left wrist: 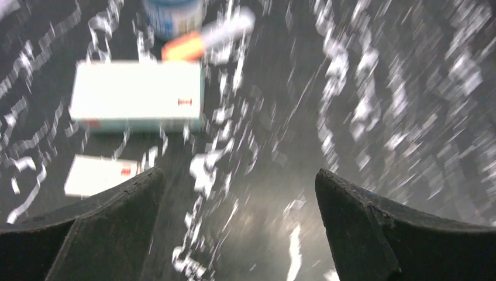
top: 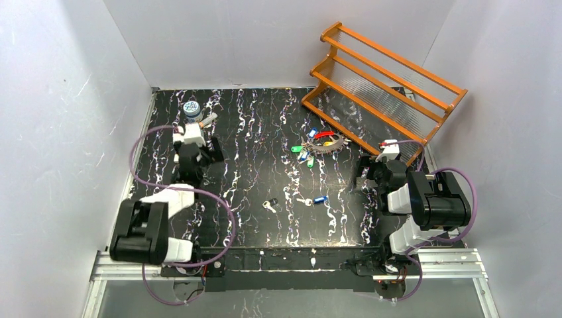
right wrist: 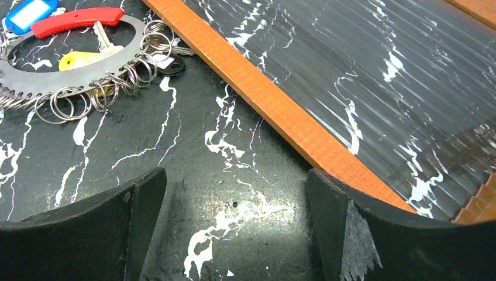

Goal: Put the keys on the keyring

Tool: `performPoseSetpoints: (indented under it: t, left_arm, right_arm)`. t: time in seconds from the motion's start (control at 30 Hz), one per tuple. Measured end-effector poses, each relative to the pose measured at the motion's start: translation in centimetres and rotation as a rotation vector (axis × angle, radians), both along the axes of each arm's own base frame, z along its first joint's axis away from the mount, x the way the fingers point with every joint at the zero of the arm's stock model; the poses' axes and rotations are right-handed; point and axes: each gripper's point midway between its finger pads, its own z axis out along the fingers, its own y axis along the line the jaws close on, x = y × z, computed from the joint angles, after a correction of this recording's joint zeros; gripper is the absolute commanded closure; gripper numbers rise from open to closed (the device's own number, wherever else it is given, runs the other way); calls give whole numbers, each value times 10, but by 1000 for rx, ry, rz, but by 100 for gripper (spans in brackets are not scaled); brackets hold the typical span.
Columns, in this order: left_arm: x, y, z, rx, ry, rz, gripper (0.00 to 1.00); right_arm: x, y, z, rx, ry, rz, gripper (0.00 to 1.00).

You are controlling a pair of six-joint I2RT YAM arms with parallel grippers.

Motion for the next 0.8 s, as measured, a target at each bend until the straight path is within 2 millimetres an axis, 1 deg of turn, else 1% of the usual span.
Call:
performPoseSetpoints:
  t: [0.13,0.17,0.23,0.27,0.3,0.33,0.4,0.47,0.5,0.57,0.67,0.73,0.8]
  left_arm:
    - [24,-10,95,-176,-120,44,2]
    - [27,-14,113,-220,-137,42,2]
    - [29,-23,129,-291,-130,27,2]
    - [28,-30,130,-337,-101,9,2]
    - [28,-36,126,-370,-71,-6,2]
    - [27,-43,118,-406,-26,-24,2]
    - [24,-60,93,-486,95,-58,2]
    - [17,-73,67,-547,207,-79,2]
    - [12,-80,54,-576,262,-87,2]
    - [3,-90,40,-631,338,-108,2]
    - [-8,-102,33,-699,384,-140,4]
    - [-14,-109,30,-726,402,-157,6]
    - [-21,-115,24,-743,428,-166,9]
  right_arm:
    - [0,0,0,0,0,-1,1]
    - [0,0,0,0,2,1,1]
    - [-3,3,3,6,36,17,1]
    - [-1,6,11,25,48,24,1]
    - [4,8,23,51,46,23,1]
    - [14,13,45,95,34,26,1]
    - [27,22,88,157,-18,48,1]
    - [26,29,119,210,-54,69,1]
    - [21,32,127,233,-58,77,1]
    - [10,36,131,276,-33,80,1]
    - [-6,44,125,365,40,75,1]
    - [-13,54,121,417,84,109,1]
    - [-20,68,118,468,124,160,1]
